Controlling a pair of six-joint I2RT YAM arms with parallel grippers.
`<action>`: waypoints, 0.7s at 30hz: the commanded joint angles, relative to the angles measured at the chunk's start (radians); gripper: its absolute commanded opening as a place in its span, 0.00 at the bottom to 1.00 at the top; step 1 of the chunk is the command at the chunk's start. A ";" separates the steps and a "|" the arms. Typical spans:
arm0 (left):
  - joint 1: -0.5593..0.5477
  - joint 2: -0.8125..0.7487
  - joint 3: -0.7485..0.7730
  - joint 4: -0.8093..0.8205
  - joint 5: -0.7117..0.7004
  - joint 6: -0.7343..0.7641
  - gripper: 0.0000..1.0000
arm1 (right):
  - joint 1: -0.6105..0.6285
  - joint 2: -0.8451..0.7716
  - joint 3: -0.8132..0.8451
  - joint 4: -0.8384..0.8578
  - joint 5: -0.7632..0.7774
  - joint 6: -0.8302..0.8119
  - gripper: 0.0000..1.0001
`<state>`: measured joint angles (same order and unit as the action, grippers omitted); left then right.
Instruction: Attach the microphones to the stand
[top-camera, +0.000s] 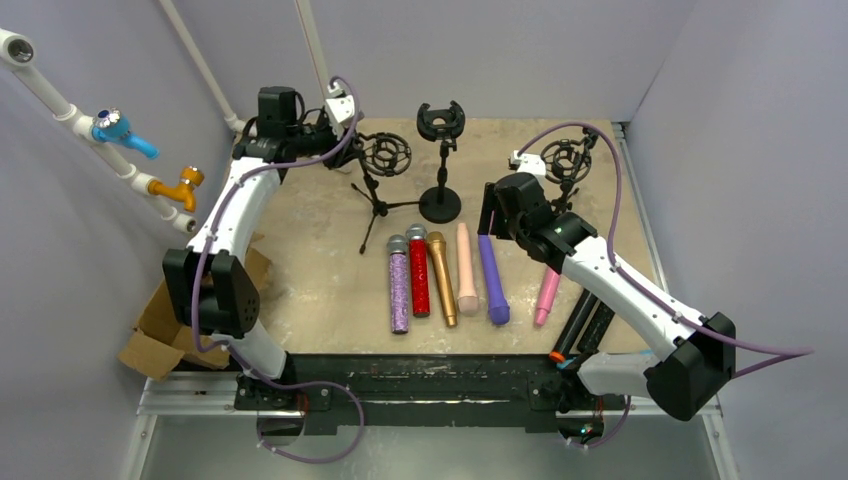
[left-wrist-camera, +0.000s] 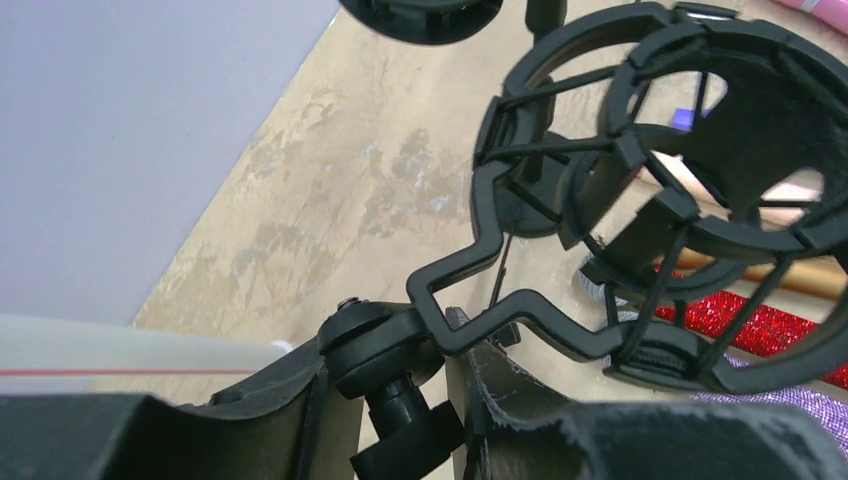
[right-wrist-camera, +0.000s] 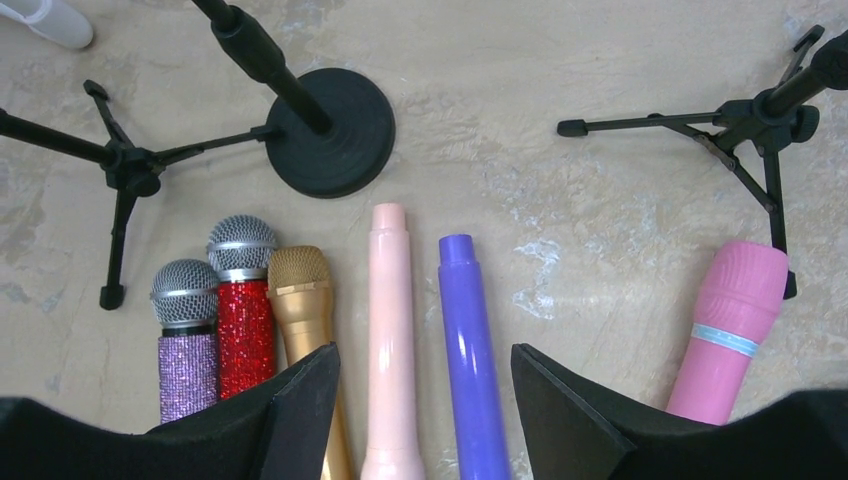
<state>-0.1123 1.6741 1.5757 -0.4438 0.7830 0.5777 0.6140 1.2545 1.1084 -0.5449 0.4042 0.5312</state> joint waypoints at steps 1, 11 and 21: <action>0.032 -0.087 0.046 -0.028 -0.018 0.023 0.01 | -0.004 -0.009 -0.005 0.034 -0.002 0.003 0.67; 0.062 -0.125 -0.006 0.017 -0.013 -0.051 0.00 | -0.004 0.000 -0.010 0.037 -0.004 0.000 0.67; 0.059 -0.117 -0.093 0.187 0.032 -0.219 0.00 | -0.004 0.002 -0.018 0.038 0.007 -0.007 0.68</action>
<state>-0.0525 1.5929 1.4895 -0.4267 0.7616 0.4507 0.6140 1.2564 1.1019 -0.5362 0.4019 0.5304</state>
